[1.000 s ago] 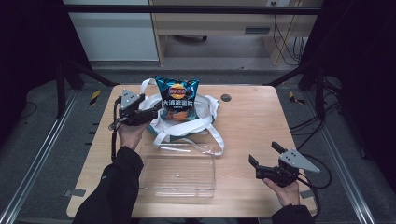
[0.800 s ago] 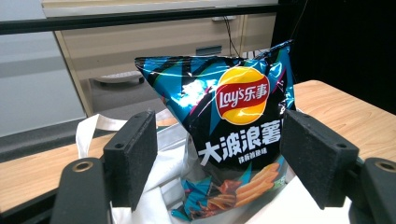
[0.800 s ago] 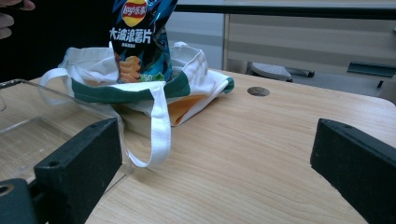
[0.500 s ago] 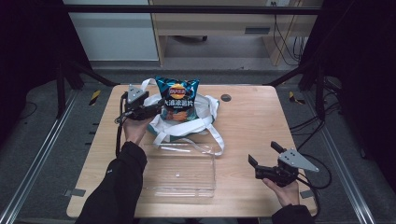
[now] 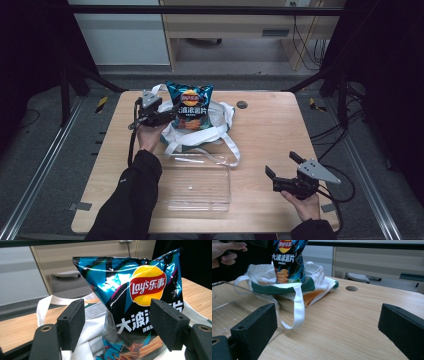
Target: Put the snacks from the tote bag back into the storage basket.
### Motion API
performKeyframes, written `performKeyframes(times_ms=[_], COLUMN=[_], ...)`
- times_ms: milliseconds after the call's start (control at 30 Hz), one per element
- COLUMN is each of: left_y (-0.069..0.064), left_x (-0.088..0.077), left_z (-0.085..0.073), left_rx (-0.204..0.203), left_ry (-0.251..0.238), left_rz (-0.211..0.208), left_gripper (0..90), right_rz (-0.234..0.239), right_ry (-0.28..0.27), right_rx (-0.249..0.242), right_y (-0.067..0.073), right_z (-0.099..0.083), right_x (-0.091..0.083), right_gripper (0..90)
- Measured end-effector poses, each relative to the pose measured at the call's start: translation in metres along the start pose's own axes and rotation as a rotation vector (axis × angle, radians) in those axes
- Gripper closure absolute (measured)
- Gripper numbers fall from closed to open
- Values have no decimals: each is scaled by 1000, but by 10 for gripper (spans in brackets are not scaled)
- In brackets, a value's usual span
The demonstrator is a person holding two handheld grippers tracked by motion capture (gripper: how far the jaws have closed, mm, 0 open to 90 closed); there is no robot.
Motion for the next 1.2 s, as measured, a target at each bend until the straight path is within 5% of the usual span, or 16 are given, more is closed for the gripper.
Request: performKeyframes(times_ms=[767,1200], left_y=[-5,-7], left_x=[27,36], left_z=[-12,-17], left_rx=[-11,-24], left_ry=[40,49], left_rz=[9,16], left_gripper=[413,696], right_rz=[4,6], right_ry=[7,11], right_rx=[1,0], right_y=[0,1], right_z=[0,-1], right_x=[1,2], right_gripper=[26,26])
Point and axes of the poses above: each handheld gripper's, and its own axes: x roughly forward along the jaws, z roughly out of its top, y roughly to its left, the point moved 4 cm from there along x, roughly forward along the jaws, and after that the axes turned 8 degrees about x, right-handed, at the moved point
